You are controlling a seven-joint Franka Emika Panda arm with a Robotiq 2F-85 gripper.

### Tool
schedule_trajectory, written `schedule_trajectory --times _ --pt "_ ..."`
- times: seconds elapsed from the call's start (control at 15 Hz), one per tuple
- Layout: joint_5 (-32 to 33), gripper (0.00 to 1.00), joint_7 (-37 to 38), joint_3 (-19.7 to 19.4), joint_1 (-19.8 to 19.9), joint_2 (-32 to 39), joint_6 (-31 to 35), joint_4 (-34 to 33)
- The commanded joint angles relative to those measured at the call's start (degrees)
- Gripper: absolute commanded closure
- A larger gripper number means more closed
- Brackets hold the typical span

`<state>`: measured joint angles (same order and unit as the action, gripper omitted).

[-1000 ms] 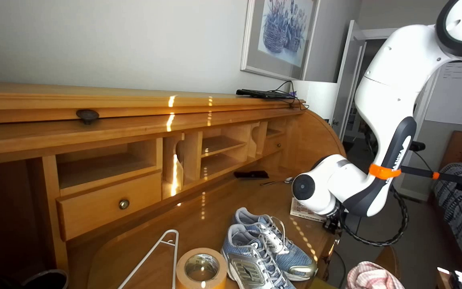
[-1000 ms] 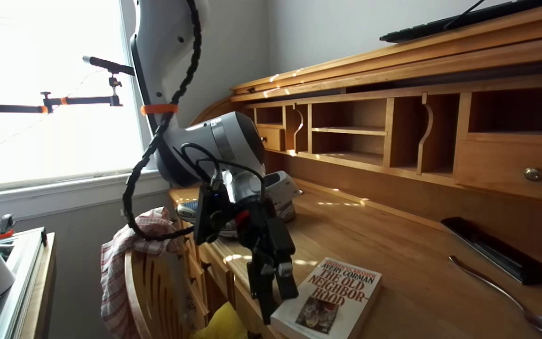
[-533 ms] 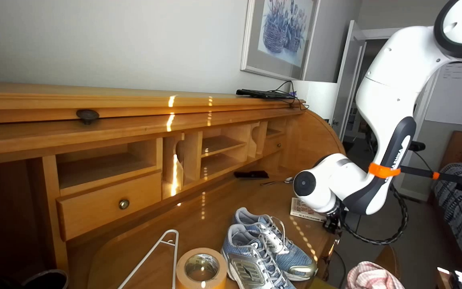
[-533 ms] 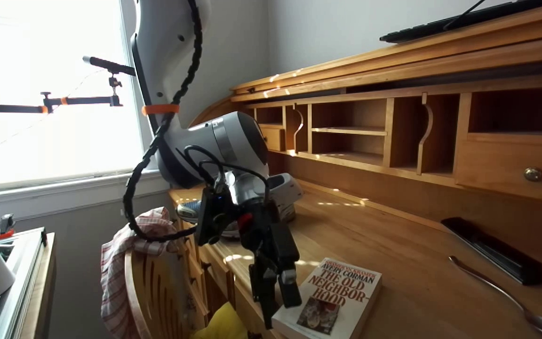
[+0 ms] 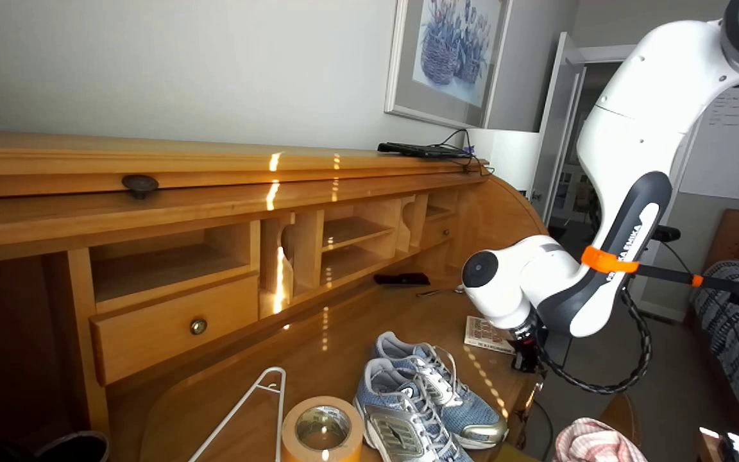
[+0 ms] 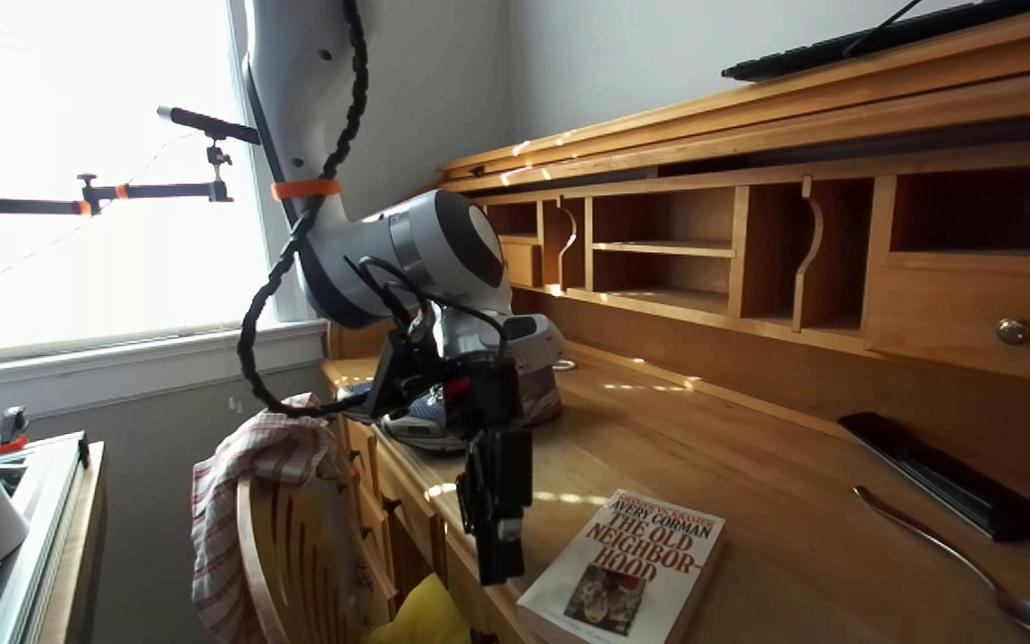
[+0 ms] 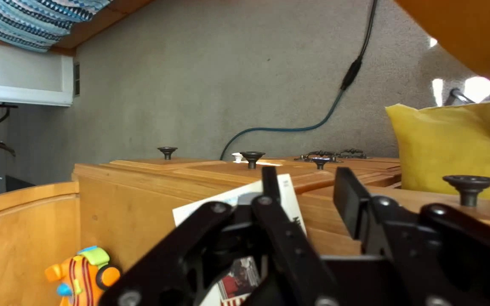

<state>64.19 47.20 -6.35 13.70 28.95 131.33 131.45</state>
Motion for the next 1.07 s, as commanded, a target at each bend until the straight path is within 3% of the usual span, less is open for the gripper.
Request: schedule_trajectory --times 0.0,0.07,0.2,0.4,1.0 --pt "-4.93 0.49 -4.84 -0.28 -1.47 -5.75 1.86 3.01" --pt "-6.05 0.78 -5.87 -0.48 -1.61 -6.49 2.23 2.4" --pt "-5.32 0.75 -6.43 -1.66 -1.91 -7.05 4.0 1.17" --pt "-6.19 1.0 -8.58 -3.37 -0.52 -6.61 7.79 0.34" --pt "-11.43 1.0 -17.34 -9.49 2.92 -4.54 23.04 0.65"
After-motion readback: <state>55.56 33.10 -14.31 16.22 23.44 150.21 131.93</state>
